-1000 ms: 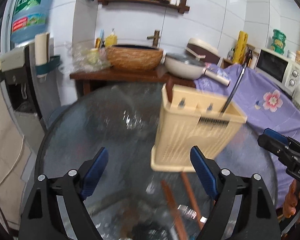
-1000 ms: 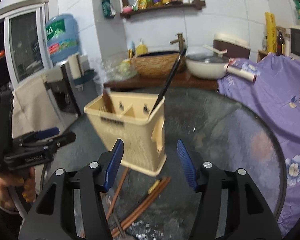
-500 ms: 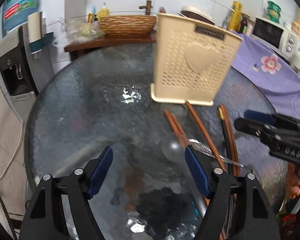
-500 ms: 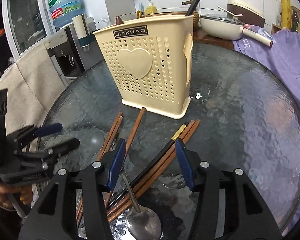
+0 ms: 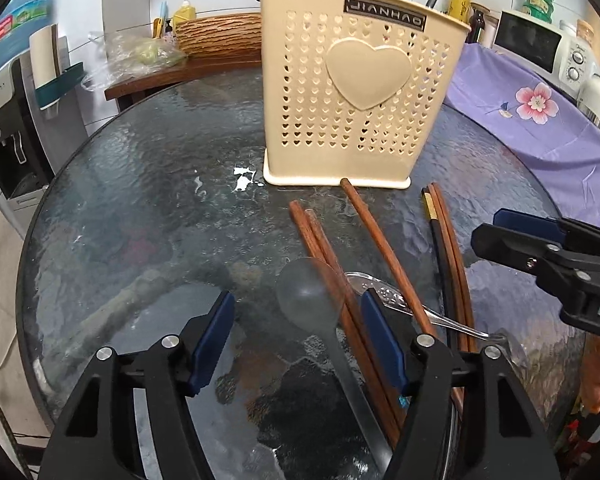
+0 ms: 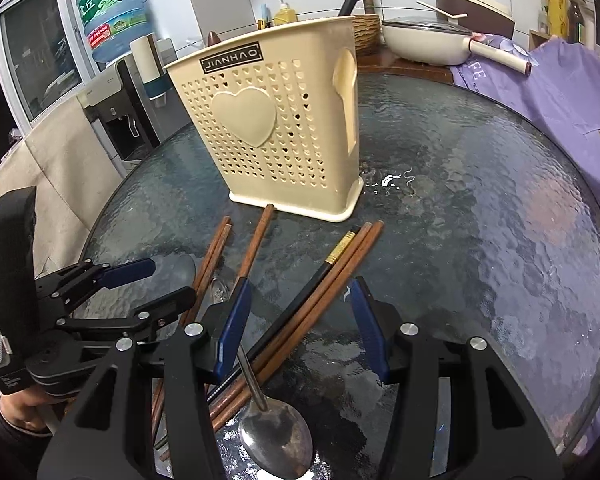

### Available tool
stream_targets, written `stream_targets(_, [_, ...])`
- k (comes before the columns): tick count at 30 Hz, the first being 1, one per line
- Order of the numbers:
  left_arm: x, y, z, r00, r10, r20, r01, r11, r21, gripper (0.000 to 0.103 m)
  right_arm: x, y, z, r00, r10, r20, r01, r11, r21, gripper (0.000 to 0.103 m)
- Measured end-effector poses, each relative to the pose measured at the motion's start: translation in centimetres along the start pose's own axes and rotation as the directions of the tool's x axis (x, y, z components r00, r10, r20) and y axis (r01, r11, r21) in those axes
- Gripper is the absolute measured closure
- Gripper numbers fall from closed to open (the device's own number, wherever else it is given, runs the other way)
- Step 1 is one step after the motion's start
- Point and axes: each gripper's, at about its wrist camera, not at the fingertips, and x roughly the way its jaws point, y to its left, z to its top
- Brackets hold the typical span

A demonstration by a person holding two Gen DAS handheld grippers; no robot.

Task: Organize utensils
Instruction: 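Move right tool to a wooden chopstick while left tool reaches the clear spoon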

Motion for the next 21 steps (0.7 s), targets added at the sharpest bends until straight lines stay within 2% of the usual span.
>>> stream_targets(3, [0.4, -0.3, -0.1, 1.000, 0.003, 0.000, -0.003, 1.000, 0.000, 0.042, 0.2, -0.1, -0.1, 1.000, 0.000, -0.005, 0.000, 1.000, 0.004, 0.051])
stream_targets(7, [0.4, -0.5, 0.4, 1.000, -0.004, -0.002, 0.004, 1.000, -0.009, 0.055, 0.4, 0.1, -0.1, 1.000, 0.001, -0.012, -0.001, 1.000, 0.006, 0.051])
stream_targets(12, [0.4, -0.7, 0.5, 1.000, -0.028, -0.003, 0.028, 0.999, -0.022, 0.067, 0.7, 0.4, 0.0, 1.000, 0.002, -0.013, -0.002, 1.000, 0.000, 0.052])
stream_targets(21, [0.1, 0.2, 0.4, 0.999, -0.052, 0.001, 0.052, 0.997, -0.061, 0.069, 2.0, 1.8, 0.8, 0.999, 0.004, -0.037, -0.005, 0.999, -0.033, 0.056])
